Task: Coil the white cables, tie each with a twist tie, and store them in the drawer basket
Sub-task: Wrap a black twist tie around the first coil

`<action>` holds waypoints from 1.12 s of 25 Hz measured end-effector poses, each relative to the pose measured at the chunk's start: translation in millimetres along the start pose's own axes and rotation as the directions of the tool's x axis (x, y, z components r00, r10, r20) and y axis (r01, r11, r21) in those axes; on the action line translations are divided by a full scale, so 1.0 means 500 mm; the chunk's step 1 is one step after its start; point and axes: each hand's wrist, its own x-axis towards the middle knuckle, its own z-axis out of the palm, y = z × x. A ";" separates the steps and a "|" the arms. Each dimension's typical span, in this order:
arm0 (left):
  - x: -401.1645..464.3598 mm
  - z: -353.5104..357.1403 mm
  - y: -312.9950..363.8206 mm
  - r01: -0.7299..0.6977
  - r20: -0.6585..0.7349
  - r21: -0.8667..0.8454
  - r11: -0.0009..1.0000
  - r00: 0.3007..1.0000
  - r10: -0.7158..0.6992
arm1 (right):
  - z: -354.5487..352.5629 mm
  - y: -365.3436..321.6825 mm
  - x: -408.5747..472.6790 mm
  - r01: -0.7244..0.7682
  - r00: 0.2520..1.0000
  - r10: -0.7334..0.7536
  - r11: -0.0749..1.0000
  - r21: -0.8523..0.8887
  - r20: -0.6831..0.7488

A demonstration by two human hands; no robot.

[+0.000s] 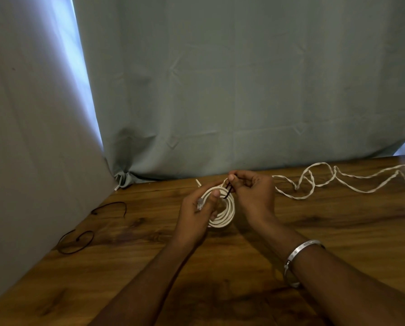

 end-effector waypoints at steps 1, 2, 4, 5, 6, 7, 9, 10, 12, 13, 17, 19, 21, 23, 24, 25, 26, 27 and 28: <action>-0.001 0.003 0.001 -0.001 0.016 0.004 1.000 1.000 0.001 | -0.001 -0.002 -0.001 0.007 1.000 -0.007 1.000 -0.007 -0.008; -0.002 0.006 0.001 0.003 0.020 0.004 1.000 1.000 -0.003 | -0.002 -0.004 -0.005 0.015 1.000 -0.015 1.000 -0.019 -0.009; -0.003 0.008 0.000 0.030 0.016 -0.038 0.999 0.999 -0.030 | -0.001 -0.004 -0.013 0.040 0.999 -0.040 0.998 -0.050 0.000; -0.003 0.009 -0.001 0.046 0.022 -0.057 0.997 0.999 -0.044 | 0.000 -0.003 -0.017 0.063 0.998 -0.063 0.995 -0.075 0.007; -0.003 0.009 -0.003 0.059 0.029 -0.064 0.996 0.998 -0.057 | 0.002 -0.003 -0.019 0.084 0.996 -0.084 0.992 -0.098 0.012; -0.002 0.009 -0.004 0.077 0.042 -0.068 0.995 0.996 -0.074 | 0.004 -0.002 -0.020 0.096 0.995 -0.095 0.989 -0.108 0.013; 0.001 0.006 -0.005 0.140 0.080 -0.113 0.984 0.988 -0.131 | 0.004 -0.005 -0.018 0.096 0.995 -0.096 0.991 -0.088 0.012; 0.001 0.006 -0.002 0.176 0.098 -0.140 0.974 0.982 -0.163 | 0.003 -0.007 -0.017 0.093 0.996 -0.092 0.993 -0.075 0.014; 0.001 0.008 0.003 0.236 0.121 -0.155 0.959 0.968 -0.219 | 0.001 -0.008 -0.014 0.099 0.995 -0.098 0.993 -0.062 0.023; 0.000 0.012 0.006 0.260 0.121 -0.147 0.954 0.962 -0.244 | -0.001 -0.006 -0.013 0.111 0.994 -0.109 0.992 -0.060 0.030; -0.001 0.020 0.005 0.272 0.022 -0.094 0.958 0.962 -0.271 | 0.002 -0.005 -0.014 0.144 0.987 -0.140 0.988 -0.051 0.076; 0.001 0.009 0.001 0.151 -0.056 0.030 0.988 0.987 -0.149 | 0.008 -0.005 -0.016 0.134 0.983 -0.129 0.990 -0.034 0.127; -0.001 -0.001 -0.001 0.059 -0.057 0.125 0.990 0.997 -0.052 | 0.011 -0.003 -0.017 0.099 0.979 -0.102 0.995 0.029 0.174; -0.004 -0.004 0.003 0.057 -0.070 0.081 0.995 0.996 -0.051 | 0.011 -0.002 -0.016 0.058 0.977 -0.075 0.994 0.091 0.201; -0.004 -0.004 0.004 0.064 -0.078 0.050 0.997 0.995 -0.060 | 0.011 -0.003 -0.015 0.052 0.976 -0.072 0.993 0.102 0.203; -0.004 -0.002 0.005 0.068 -0.088 0.037 0.997 0.994 -0.064 | 0.010 -0.004 -0.015 0.051 0.977 -0.072 0.993 0.110 0.202; -0.003 -0.001 0.005 0.069 -0.101 0.029 0.997 0.993 -0.066 | 0.010 -0.006 -0.016 0.052 0.977 -0.076 0.991 0.120 0.200; -0.001 0.001 0.003 0.076 -0.119 0.022 0.997 0.990 -0.073 | 0.009 -0.007 -0.016 0.053 0.978 -0.078 0.990 0.129 0.196; 0.000 0.002 0.001 0.086 -0.136 0.012 0.996 0.987 -0.084 | 0.008 -0.008 -0.016 0.052 0.978 -0.078 0.989 0.136 0.192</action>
